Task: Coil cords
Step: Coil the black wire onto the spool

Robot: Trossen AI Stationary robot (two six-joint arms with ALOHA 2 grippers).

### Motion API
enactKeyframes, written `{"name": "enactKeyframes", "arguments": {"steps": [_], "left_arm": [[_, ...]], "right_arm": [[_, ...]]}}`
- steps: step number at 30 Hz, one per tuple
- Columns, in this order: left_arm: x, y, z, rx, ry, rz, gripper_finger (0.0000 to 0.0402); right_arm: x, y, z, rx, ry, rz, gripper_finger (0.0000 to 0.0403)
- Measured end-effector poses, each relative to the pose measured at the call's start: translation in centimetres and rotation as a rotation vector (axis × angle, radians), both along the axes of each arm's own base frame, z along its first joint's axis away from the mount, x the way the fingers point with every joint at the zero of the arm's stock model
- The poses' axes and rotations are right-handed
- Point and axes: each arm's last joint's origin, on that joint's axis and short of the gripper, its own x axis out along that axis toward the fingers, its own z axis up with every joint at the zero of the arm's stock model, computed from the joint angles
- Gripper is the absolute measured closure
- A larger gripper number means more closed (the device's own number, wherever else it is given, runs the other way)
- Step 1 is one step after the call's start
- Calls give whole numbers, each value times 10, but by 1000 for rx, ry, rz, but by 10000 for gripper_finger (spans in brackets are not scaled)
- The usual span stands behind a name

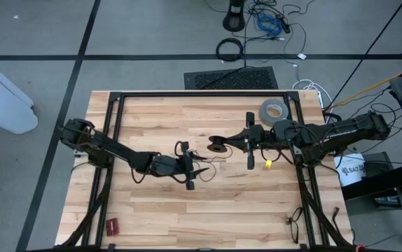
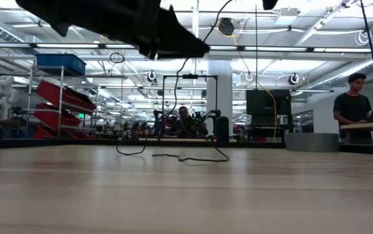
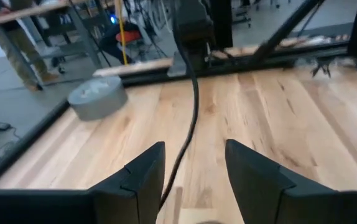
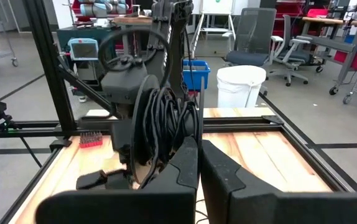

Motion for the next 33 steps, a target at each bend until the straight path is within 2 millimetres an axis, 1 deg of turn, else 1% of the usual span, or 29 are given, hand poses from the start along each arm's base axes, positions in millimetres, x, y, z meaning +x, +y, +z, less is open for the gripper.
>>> {"name": "enactKeyframes", "arguments": {"steps": [3,7,12,15,22,29,31,33], "left_arm": [[2,0,-7,0,18,2,226],[2,1,-5,-2,7,9,226],[1,2,-3,11,-4,73,226],[1,2,-3,16,-1,87,234],[1,2,-3,20,5,90,296],[-1,-3,-3,48,11,69,362],[-2,-3,-1,53,14,79,384],[-6,-2,5,53,14,82,394]], "right_arm": [[0,0,0,0,0,0,403],[0,1,0,0,2,5,403],[0,1,-1,-1,7,5,403],[0,1,-1,-1,9,5,403],[0,1,-2,-6,15,5,403],[0,1,-2,-10,16,6,403],[0,1,-2,-10,16,6,403],[0,1,-2,-10,16,6,403]]}}
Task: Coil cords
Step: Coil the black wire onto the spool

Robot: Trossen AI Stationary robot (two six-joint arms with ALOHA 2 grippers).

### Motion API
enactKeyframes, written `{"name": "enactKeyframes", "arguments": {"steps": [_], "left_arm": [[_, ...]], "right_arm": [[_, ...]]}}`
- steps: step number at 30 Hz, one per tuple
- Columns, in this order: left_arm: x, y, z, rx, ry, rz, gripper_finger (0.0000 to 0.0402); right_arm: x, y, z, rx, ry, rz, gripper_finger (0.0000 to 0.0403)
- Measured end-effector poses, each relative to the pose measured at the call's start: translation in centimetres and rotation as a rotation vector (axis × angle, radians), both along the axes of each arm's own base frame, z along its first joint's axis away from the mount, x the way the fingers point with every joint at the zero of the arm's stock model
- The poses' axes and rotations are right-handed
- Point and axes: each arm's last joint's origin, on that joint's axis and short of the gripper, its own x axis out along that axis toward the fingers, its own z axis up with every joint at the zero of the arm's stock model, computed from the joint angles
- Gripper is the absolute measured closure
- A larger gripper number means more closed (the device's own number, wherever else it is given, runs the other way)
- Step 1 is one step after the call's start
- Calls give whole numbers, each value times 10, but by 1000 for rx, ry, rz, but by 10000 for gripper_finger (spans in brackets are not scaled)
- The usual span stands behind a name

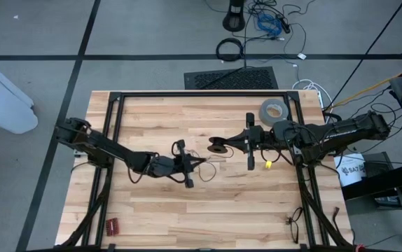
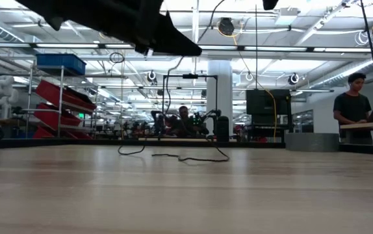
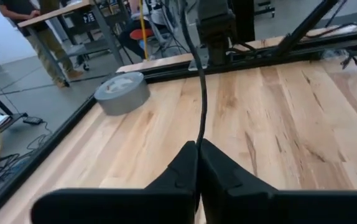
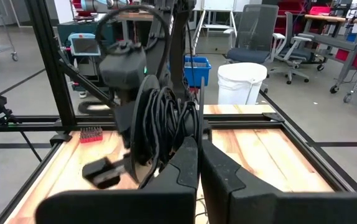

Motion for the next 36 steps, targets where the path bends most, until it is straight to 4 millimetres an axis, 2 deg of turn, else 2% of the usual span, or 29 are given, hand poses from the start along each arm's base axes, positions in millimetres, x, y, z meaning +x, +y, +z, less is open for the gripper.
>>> {"name": "enactKeyframes", "arguments": {"steps": [5,12,16,27,36], "left_arm": [[-17,7,19,29,59,49,395],[-37,39,34,74,173,186,398],[-47,49,45,51,175,220,398],[-78,37,98,-11,-35,155,399],[-82,26,108,-34,-71,103,400]], "right_arm": [[0,0,0,2,-2,0,403],[1,1,5,23,-48,19,403],[1,3,6,37,-67,58,403],[2,2,2,2,-25,18,403],[16,1,-14,-36,44,-32,403]]}}
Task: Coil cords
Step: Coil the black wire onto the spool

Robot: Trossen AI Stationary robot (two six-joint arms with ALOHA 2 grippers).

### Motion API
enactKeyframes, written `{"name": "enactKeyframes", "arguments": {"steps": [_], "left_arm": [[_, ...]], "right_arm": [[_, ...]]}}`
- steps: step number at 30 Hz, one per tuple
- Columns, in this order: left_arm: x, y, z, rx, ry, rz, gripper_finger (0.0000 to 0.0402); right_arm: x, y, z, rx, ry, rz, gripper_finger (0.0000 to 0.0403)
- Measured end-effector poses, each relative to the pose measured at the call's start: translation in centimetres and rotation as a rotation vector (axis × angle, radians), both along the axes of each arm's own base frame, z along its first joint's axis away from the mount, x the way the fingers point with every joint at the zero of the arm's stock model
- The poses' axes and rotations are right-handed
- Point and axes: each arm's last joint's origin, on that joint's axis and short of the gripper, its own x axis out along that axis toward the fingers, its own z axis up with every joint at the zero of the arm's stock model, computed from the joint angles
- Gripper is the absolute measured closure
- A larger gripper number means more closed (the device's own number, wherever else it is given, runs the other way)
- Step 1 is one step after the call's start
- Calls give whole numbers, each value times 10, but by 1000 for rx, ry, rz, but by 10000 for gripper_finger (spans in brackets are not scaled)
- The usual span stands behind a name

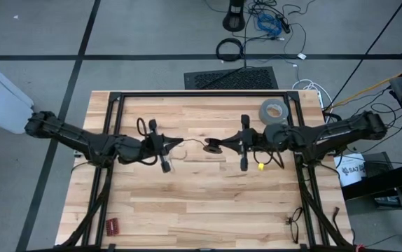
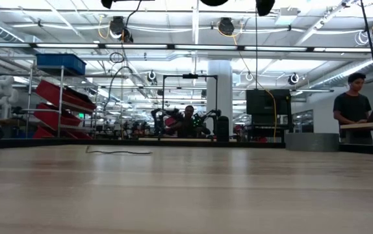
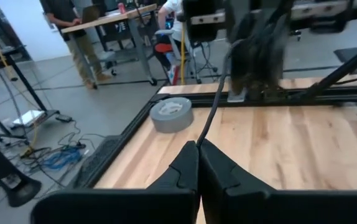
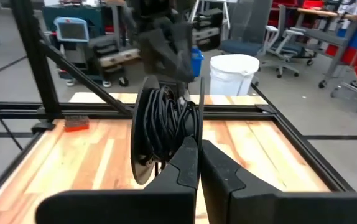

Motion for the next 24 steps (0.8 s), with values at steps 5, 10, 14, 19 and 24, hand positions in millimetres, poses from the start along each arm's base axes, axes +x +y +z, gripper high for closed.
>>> {"name": "enactKeyframes", "arguments": {"steps": [5,10,14,19,24], "left_arm": [[0,-1,0,-54,-21,3,400],[0,-2,3,-105,-72,8,400],[1,-5,11,-140,-150,-21,400],[0,-10,11,-156,-151,-76,400],[-1,-14,11,-156,-149,-87,400]], "right_arm": [[5,-3,-4,-9,16,-16,403],[9,-6,-10,-34,40,-75,403],[11,-7,-12,-77,56,-144,403],[11,-9,-12,-113,61,-187,403],[11,-9,-12,-139,66,-182,403]]}}
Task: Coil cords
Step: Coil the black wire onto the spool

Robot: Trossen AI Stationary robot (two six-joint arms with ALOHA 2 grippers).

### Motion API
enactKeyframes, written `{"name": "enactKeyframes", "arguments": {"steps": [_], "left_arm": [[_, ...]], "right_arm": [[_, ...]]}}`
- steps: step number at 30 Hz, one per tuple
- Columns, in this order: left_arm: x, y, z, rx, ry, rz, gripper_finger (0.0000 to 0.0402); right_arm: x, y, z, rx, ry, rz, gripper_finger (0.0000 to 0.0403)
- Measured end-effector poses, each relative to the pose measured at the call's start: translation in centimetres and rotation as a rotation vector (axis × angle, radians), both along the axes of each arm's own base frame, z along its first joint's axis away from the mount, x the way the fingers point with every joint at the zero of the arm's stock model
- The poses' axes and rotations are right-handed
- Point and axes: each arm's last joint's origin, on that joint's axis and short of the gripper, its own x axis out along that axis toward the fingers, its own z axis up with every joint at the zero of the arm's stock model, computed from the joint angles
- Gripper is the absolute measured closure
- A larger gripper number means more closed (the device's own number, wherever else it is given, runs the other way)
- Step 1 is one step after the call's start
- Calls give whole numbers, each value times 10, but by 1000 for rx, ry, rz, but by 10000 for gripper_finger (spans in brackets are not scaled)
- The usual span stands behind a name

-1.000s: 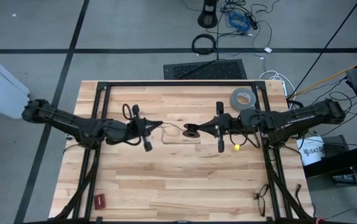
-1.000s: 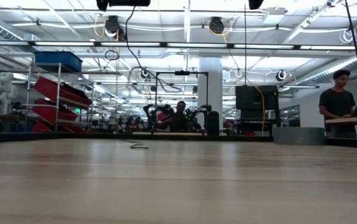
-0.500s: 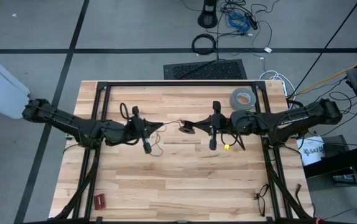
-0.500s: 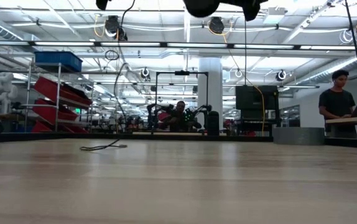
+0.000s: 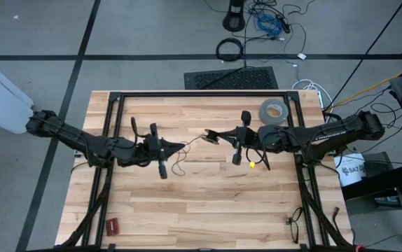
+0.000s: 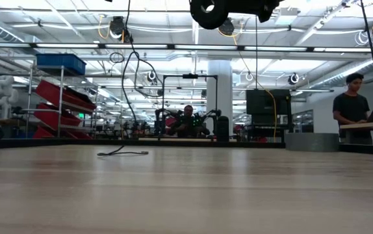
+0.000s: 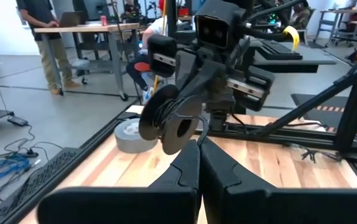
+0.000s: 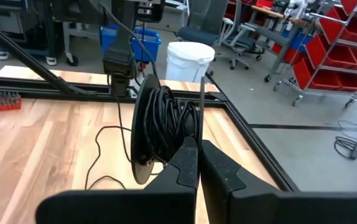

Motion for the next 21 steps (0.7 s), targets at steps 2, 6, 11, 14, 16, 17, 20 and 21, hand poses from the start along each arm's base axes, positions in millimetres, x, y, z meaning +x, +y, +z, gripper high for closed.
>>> {"name": "enactKeyframes", "arguments": {"steps": [2,6,11,14,16,17,20,21], "left_arm": [[-1,-2,0,0,0,-9,400],[-2,-8,0,0,-1,-29,400],[-4,-12,6,-25,-42,-21,400],[-4,-11,17,-71,-71,1,400],[-3,-8,23,-73,-81,13,400],[-2,-7,25,-76,-87,19,400],[-1,-3,34,-107,-117,36,400],[-1,-1,36,-112,-125,42,400]], "right_arm": [[0,0,0,-4,1,2,403],[0,1,0,-19,8,16,403],[0,2,-2,-38,35,41,403],[1,2,-4,-39,37,41,403],[2,2,-5,-45,49,42,403],[4,2,-6,-51,49,42,403],[5,2,-8,-70,58,29,403],[6,2,-7,-74,54,20,403]]}}
